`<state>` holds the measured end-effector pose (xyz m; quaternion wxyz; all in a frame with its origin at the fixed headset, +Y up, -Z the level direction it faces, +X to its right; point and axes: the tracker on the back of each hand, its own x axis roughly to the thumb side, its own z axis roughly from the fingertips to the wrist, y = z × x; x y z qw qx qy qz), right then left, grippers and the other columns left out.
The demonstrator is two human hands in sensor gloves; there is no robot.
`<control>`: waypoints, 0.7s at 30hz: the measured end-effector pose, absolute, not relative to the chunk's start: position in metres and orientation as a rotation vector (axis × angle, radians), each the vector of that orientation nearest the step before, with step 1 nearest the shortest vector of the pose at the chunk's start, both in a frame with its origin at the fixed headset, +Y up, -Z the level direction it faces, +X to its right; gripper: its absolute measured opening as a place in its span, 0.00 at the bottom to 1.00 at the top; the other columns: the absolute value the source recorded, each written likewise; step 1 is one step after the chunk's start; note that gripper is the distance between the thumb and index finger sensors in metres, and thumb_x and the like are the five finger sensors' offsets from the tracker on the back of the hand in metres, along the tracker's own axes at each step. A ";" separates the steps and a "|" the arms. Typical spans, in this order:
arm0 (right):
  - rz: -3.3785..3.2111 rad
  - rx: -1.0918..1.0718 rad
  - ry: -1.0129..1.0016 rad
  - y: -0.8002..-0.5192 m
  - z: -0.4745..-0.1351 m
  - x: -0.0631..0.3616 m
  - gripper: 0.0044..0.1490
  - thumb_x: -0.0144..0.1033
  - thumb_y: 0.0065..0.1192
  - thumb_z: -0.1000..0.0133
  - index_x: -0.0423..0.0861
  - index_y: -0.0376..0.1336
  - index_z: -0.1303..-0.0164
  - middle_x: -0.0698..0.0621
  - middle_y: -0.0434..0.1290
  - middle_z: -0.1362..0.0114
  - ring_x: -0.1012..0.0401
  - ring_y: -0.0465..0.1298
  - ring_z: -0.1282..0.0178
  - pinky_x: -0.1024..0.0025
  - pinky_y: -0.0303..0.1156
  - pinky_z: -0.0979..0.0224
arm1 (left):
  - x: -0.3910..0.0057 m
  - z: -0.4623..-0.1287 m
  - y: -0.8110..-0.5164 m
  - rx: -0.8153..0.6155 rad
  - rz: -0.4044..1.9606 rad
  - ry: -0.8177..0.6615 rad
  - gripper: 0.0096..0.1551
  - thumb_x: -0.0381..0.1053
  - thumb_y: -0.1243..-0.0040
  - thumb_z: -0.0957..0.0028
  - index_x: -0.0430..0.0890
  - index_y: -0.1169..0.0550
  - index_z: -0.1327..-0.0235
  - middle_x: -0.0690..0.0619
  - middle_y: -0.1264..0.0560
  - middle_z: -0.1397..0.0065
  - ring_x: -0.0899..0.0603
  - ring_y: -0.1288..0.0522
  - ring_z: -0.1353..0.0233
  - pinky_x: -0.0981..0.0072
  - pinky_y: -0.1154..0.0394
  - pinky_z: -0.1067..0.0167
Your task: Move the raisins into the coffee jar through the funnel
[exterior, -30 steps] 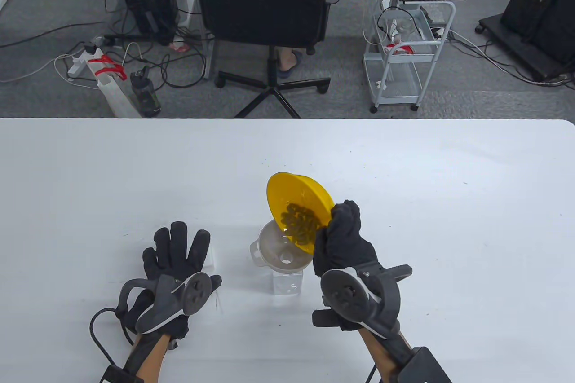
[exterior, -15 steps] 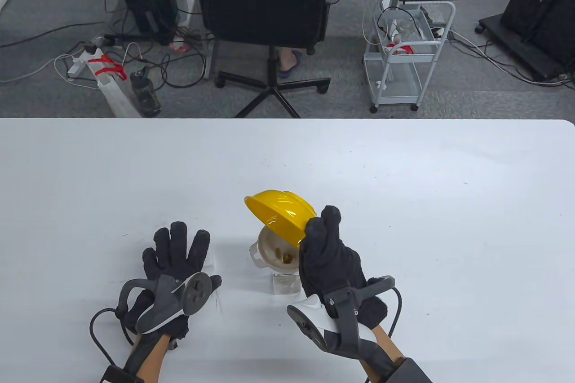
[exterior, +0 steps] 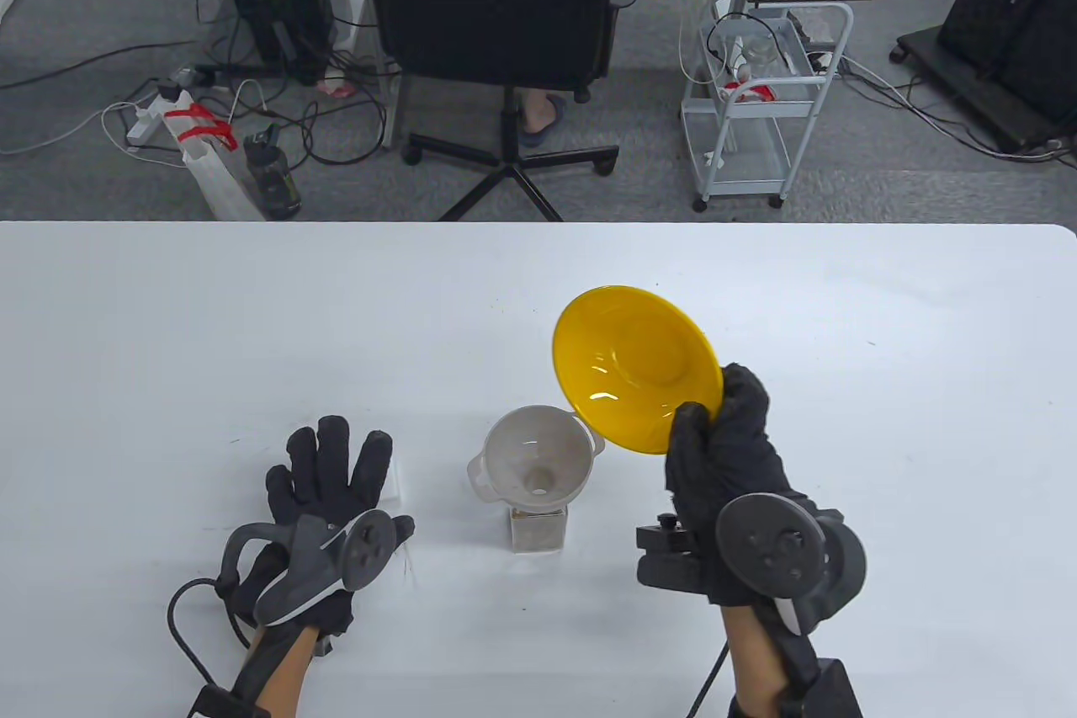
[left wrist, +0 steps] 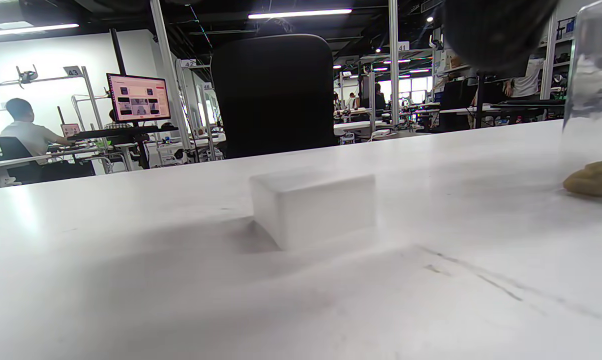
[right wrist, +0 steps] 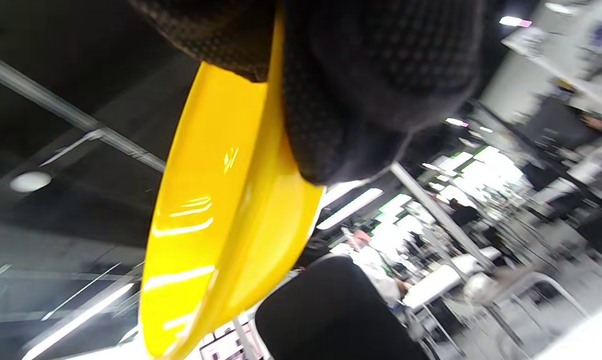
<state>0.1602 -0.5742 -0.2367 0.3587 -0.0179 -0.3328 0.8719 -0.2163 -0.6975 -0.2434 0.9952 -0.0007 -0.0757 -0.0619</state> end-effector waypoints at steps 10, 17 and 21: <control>1.989 -0.449 -0.455 -0.668 -0.261 0.244 0.39 0.28 0.61 0.32 0.28 0.43 0.24 0.23 0.66 0.33 0.55 0.85 0.62 0.76 0.84 0.58 | -0.218 -0.244 -0.698 -0.003 -0.124 -0.143 0.57 0.73 0.48 0.39 0.52 0.60 0.11 0.31 0.62 0.08 0.19 0.55 0.14 0.21 0.47 0.27; 2.021 -0.572 -0.255 -0.704 -0.267 0.252 0.42 0.28 0.60 0.31 0.26 0.41 0.22 0.21 0.65 0.33 0.54 0.85 0.61 0.74 0.84 0.57 | -0.218 -0.244 -0.698 -0.004 -0.123 -0.140 0.57 0.73 0.48 0.39 0.52 0.60 0.11 0.31 0.62 0.08 0.19 0.55 0.14 0.21 0.47 0.27; 2.027 -0.625 -0.175 -0.717 -0.270 0.254 0.42 0.28 0.60 0.31 0.25 0.40 0.21 0.20 0.64 0.32 0.53 0.84 0.61 0.74 0.84 0.56 | -0.218 -0.244 -0.698 -0.001 -0.118 -0.143 0.57 0.73 0.48 0.39 0.52 0.60 0.11 0.31 0.62 0.08 0.19 0.55 0.14 0.21 0.47 0.27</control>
